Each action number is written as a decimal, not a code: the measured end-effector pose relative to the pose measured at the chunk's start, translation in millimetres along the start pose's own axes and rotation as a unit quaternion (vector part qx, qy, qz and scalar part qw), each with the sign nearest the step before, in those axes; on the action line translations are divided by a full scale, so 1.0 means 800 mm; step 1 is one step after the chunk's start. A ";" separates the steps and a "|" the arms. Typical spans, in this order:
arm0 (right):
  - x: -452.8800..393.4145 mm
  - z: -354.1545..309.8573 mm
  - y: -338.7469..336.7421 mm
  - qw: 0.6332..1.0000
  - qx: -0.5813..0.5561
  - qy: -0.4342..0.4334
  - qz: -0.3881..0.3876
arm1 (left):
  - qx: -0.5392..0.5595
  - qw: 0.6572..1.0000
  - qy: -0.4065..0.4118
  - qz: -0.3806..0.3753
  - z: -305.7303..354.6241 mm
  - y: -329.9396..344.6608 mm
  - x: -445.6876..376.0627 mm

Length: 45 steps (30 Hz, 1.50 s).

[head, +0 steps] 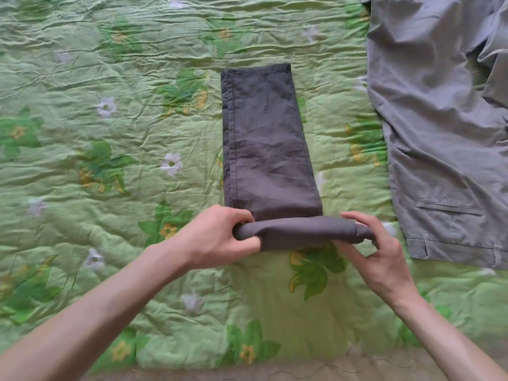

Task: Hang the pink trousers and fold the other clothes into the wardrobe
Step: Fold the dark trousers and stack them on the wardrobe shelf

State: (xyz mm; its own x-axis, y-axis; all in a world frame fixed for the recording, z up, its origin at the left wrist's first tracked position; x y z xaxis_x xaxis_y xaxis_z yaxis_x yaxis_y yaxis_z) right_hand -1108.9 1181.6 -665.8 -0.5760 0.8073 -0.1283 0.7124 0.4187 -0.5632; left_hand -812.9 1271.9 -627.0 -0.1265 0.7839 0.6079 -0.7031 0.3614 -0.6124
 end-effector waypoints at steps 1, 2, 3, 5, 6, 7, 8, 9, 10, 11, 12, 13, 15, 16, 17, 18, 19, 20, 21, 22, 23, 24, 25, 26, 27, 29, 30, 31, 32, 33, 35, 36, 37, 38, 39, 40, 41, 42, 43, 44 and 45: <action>0.000 -0.001 0.000 0.999 -0.013 0.036 0.025 | 0.060 0.998 -0.025 0.004 -0.006 -0.003 -0.001; 0.000 0.000 0.003 0.997 -0.022 0.067 0.045 | 0.116 0.992 -0.047 0.026 -0.014 -0.005 -0.002; -0.002 0.001 0.006 0.994 -0.030 0.092 0.057 | 0.165 0.982 -0.068 0.062 -0.022 -0.005 -0.003; -0.008 0.004 0.016 0.988 -0.061 0.126 0.066 | 0.247 0.954 -0.102 0.135 -0.037 -0.001 -0.001; -0.012 0.005 0.022 0.986 -0.073 0.138 0.064 | 0.281 0.939 -0.117 0.160 -0.043 0.004 0.000; -0.017 0.005 0.028 0.985 -0.076 0.145 0.060 | 0.309 0.926 -0.129 0.177 -0.048 0.009 0.000; -0.022 0.006 0.034 0.985 -0.070 0.148 0.055 | 0.324 0.918 -0.135 0.186 -0.052 0.014 0.001; -0.028 0.006 0.041 0.985 -0.065 0.149 0.052 | 0.334 0.914 -0.133 0.190 -0.054 0.019 0.001; -0.033 0.006 0.047 0.986 -0.061 0.147 0.051 | 0.344 0.910 -0.129 0.191 -0.055 0.023 0.000; -0.038 0.005 0.053 0.987 -0.055 0.141 0.049 | 0.360 0.905 -0.126 0.190 -0.057 0.028 -0.001; -0.042 0.007 0.058 0.989 -0.042 0.134 0.046 | 0.370 0.900 -0.129 0.191 -0.058 0.032 -0.003; -0.045 0.009 0.064 0.991 -0.022 0.129 0.038 | 0.371 0.897 -0.134 0.198 -0.060 0.036 -0.006; -0.051 0.018 0.075 0.991 0.047 0.124 0.020 | 0.341 0.899 -0.143 0.235 -0.064 0.043 -0.011; -0.054 0.021 0.079 0.989 0.092 0.111 0.014 | 0.315 0.900 -0.141 0.266 -0.065 0.045 -0.014; -0.058 0.022 0.082 0.986 0.137 0.089 0.010 | 0.280 0.901 -0.130 0.304 -0.064 0.045 -0.016; -0.060 0.021 0.084 0.982 0.180 0.059 0.011 | 0.236 0.904 -0.111 0.339 -0.061 0.045 -0.016; -0.062 0.017 0.085 0.976 0.216 0.024 0.015 | 0.182 0.908 -0.086 0.369 -0.056 0.044 -0.017; -0.064 0.013 0.085 0.970 0.242 -0.016 0.018 | 0.120 0.914 -0.052 0.384 -0.050 0.043 -0.017; -0.065 0.008 0.085 0.963 0.261 -0.060 0.010 | 0.059 0.922 -0.009 0.383 -0.041 0.044 -0.017; -0.065 0.004 0.087 0.956 0.275 -0.105 -0.012 | 0.007 0.929 0.036 0.369 -0.032 0.047 -0.017; -0.063 0.002 0.091 0.947 0.285 -0.145 -0.042 | -0.036 0.935 0.072 0.346 -0.026 0.055 -0.019; -0.060 0.003 0.096 0.938 0.294 -0.169 -0.072 | -0.074 0.939 0.092 0.323 -0.023 0.064 -0.021; -0.056 0.007 0.101 0.932 0.301 -0.176 -0.094 | -0.107 0.941 0.096 0.305 -0.023 0.074 -0.024; -0.052 0.012 0.105 0.931 0.305 -0.171 -0.107 | -0.136 0.942 0.093 0.293 -0.025 0.082 -0.028; -0.050 0.017 0.108 0.933 0.305 -0.158 -0.110 | -0.155 0.941 0.088 0.288 -0.029 0.087 -0.032; -0.048 0.021 0.114 0.937 0.303 -0.137 -0.102 | -0.169 0.939 0.090 0.285 -0.035 0.089 -0.040; -0.049 0.022 0.116 0.938 0.305 -0.132 -0.098 | -0.171 0.939 0.093 0.284 -0.038 0.088 -0.045; -0.051 0.023 0.117 0.938 0.308 -0.130 -0.095 | -0.171 0.939 0.096 0.284 -0.041 0.087 -0.049; -0.052 0.024 0.119 0.936 0.313 -0.130 -0.095 | -0.171 0.939 0.096 0.283 -0.043 0.087 -0.053; -0.053 0.025 0.120 0.935 0.317 -0.130 -0.095 | -0.172 0.940 0.096 0.280 -0.045 0.087 -0.056; -0.052 0.029 0.123 0.932 0.326 -0.127 -0.098 | -0.175 0.943 0.091 0.268 -0.046 0.090 -0.060; -0.052 0.030 0.123 0.930 0.331 -0.126 -0.098 | -0.177 0.945 0.088 0.262 -0.047 0.090 -0.061; -0.052 0.032 0.124 0.929 0.336 -0.125 -0.098 | -0.180 0.946 0.084 0.255 -0.047 0.090 -0.064; -0.053 0.033 0.125 0.927 0.339 -0.124 -0.099 | -0.185 0.947 0.079 0.249 -0.048 0.090 -0.066; -0.055 0.034 0.127 0.926 0.342 -0.123 -0.101 | -0.191 0.948 0.074 0.242 -0.049 0.090 -0.068; -0.056 0.034 0.129 0.926 0.344 -0.120 -0.104 | -0.199 0.949 0.069 0.233 -0.049 0.089 -0.070; -0.058 0.034 0.131 0.925 0.347 -0.116 -0.107 | -0.206 0.950 0.065 0.223 -0.049 0.088 -0.070; -0.058 0.034 0.131 0.924 0.350 -0.114 -0.109 | -0.213 0.952 0.063 0.213 -0.048 0.086 -0.070; -0.058 0.033 0.131 0.923 0.351 -0.113 -0.111 | -0.219 0.952 0.064 0.205 -0.046 0.085 -0.070; -0.059 0.032 0.129 0.923 0.349 -0.114 -0.114 | -0.222 0.952 0.068 0.199 -0.044 0.083 -0.069; -0.060 0.031 0.127 0.924 0.345 -0.116 -0.121 | -0.226 0.951 0.074 0.196 -0.041 0.081 -0.067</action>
State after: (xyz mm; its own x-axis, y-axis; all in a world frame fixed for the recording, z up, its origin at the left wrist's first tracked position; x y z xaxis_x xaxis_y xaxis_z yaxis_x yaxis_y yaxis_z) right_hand -1019.1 1175.0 -737.1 -0.8129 0.5797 -0.0567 0.1725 0.1466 -0.9740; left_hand -828.7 1270.1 -716.0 -0.1939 0.9533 0.2316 -0.2445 0.1816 -0.9525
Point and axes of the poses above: each hand's wrist, its own x-axis away from the middle knuckle, its own y-axis out of the palm, z = x × y, the point moved 4 cm from there along -x, towards the middle knuckle, and after that the axes turned 11 degrees about -y, right-handed, at the moved point
